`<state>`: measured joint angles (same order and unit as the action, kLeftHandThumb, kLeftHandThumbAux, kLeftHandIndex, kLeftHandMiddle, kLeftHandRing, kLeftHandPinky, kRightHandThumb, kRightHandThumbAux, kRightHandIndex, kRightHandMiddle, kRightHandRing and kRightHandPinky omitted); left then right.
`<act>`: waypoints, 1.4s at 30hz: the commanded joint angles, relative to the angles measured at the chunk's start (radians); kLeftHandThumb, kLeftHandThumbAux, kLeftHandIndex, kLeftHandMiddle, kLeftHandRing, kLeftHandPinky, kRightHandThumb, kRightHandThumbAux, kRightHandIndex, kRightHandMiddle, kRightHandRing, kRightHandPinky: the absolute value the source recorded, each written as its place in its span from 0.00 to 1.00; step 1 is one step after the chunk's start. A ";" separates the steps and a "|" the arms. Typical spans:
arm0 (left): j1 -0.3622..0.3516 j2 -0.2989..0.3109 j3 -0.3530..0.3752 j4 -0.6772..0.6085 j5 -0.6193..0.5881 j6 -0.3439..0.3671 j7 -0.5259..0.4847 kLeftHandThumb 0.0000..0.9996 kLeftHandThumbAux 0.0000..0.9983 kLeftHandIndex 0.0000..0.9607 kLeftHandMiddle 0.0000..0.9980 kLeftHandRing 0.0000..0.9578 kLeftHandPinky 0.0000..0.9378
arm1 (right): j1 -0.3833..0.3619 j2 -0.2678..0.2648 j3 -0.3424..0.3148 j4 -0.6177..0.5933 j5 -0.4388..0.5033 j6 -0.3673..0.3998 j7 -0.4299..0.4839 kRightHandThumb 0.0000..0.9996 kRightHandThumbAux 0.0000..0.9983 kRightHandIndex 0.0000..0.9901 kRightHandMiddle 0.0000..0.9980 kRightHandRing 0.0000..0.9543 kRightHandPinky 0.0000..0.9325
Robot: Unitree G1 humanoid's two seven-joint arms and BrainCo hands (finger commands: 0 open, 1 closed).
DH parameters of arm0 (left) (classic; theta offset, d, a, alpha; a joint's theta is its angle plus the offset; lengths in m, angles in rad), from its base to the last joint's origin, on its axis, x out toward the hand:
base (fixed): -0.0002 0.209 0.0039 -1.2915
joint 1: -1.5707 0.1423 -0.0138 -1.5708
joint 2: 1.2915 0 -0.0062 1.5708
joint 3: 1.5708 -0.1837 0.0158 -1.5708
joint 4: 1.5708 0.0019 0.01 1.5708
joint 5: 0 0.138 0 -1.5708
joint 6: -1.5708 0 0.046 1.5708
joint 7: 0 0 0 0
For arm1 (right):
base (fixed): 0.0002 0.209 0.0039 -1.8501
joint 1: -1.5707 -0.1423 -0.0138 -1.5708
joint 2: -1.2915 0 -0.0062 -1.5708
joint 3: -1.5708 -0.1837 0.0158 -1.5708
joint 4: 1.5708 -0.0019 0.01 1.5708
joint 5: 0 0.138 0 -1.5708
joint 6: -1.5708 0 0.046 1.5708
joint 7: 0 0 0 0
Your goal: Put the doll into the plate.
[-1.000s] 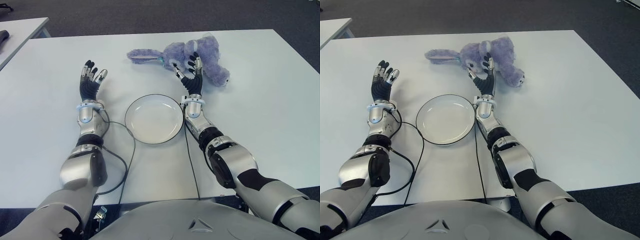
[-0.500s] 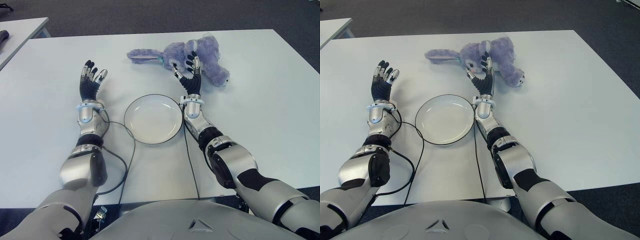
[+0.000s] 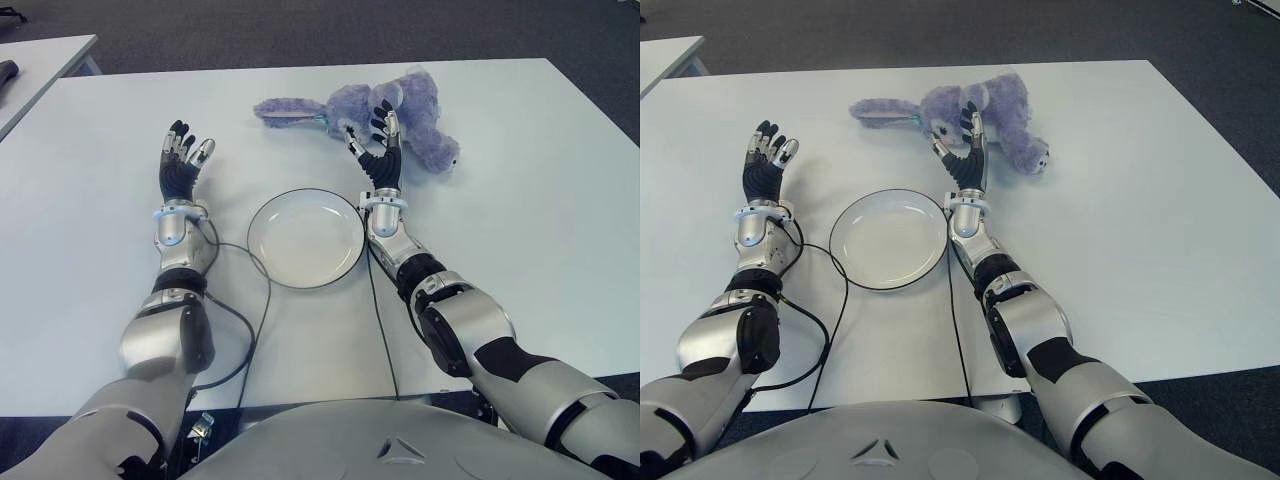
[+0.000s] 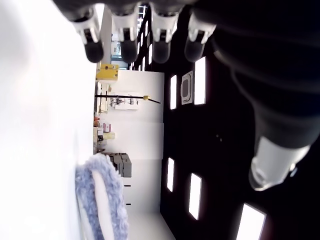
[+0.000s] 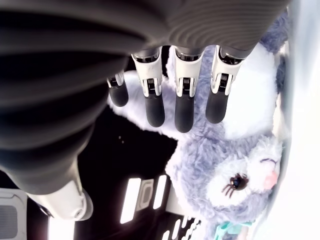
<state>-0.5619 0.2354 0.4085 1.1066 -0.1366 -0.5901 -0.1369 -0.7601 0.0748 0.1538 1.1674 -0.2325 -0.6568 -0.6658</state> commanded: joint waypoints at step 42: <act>0.312 -0.092 -0.007 0.193 0.012 0.017 0.035 0.00 0.65 0.01 0.04 0.03 0.05 | -0.429 -0.313 0.426 0.135 -0.526 0.480 0.197 0.19 0.53 0.06 0.09 0.12 0.19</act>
<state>-0.5630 0.2418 0.4029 1.1066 -0.1320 -0.5900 -0.1369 -1.1619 -0.2276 0.5528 1.2644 -0.7240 -0.1983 -0.4955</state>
